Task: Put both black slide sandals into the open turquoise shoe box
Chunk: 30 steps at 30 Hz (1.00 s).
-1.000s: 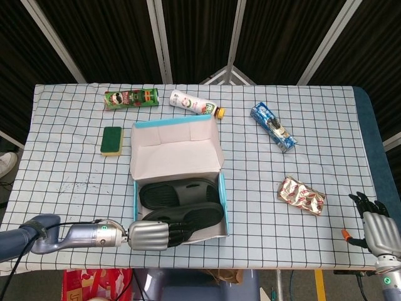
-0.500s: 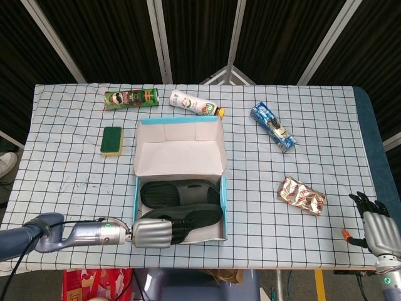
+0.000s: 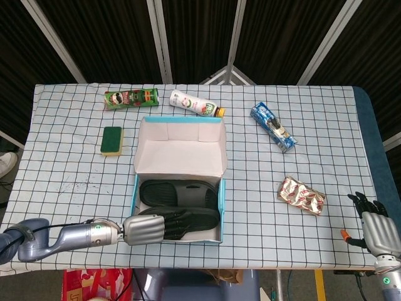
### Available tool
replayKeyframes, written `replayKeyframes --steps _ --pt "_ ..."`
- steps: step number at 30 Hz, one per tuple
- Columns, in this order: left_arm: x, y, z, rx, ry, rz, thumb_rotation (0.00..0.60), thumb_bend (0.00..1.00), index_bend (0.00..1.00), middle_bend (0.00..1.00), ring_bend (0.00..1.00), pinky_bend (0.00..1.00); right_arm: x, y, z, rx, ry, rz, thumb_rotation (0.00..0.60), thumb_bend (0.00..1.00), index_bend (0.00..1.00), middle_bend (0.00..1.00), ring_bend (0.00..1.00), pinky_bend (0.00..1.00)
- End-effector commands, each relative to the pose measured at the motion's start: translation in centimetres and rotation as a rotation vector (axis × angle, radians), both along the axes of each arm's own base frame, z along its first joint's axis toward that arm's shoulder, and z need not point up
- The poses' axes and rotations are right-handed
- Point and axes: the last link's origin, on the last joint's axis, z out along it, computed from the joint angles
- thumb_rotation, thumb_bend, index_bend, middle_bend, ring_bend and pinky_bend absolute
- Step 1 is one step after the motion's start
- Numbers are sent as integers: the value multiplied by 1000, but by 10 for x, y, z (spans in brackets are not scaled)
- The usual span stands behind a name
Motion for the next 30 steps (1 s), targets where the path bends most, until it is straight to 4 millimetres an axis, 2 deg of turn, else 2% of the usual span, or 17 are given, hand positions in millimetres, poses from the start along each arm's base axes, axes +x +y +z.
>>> replayKeyframes --steps 1,3,5,7,10,12,16,19,22,25,28,30 --pt "4 -5 12 16 -27 16 600 236 0 0 0 0 0 0 0 -2 -1 -1 600 291 130 77 158 72" --pt "7 -9 21 20 -65 31 600 236 6 0 0 0 -1 0 1 -4 0 -2 600 291 130 77 158 72" --pt "10 -13 38 45 -113 57 600 237 61 2 0 0 -1 0 1 -4 0 -4 600 291 130 77 157 72" --pt "13 -18 52 73 -177 89 600 238 129 46 0 0 0 0 0 -3 -1 -2 600 291 130 77 158 72" --pt "14 -28 80 118 -319 144 600 238 135 138 8 18 2 1 1 -4 -3 5 600 292 130 77 158 72" --pt "8 -36 97 148 -437 239 600 238 139 158 14 41 2 2 1 -5 -5 8 600 292 130 77 158 72" --pt "-30 -58 133 276 -695 565 600 238 183 205 14 48 4 3 2 -5 -8 18 600 291 130 77 157 72" --pt "-80 -74 146 410 -884 880 600 239 223 220 14 48 6 3 2 -6 -13 44 600 291 130 77 157 72" --pt "-118 -79 144 494 -957 1079 600 239 228 207 5 48 8 2 1 2 -13 74 600 290 130 77 158 72" --pt "-154 -70 144 695 -979 1116 600 238 235 192 0 48 10 2 -1 5 -12 108 600 291 130 77 158 72" --pt "-169 -66 136 785 -997 1151 600 238 232 186 0 48 11 1 -1 -9 1 138 600 291 130 77 157 72" --pt "-173 -62 129 759 -1012 1187 600 239 230 184 0 48 12 -1 -1 -23 11 163 600 290 130 77 157 72"
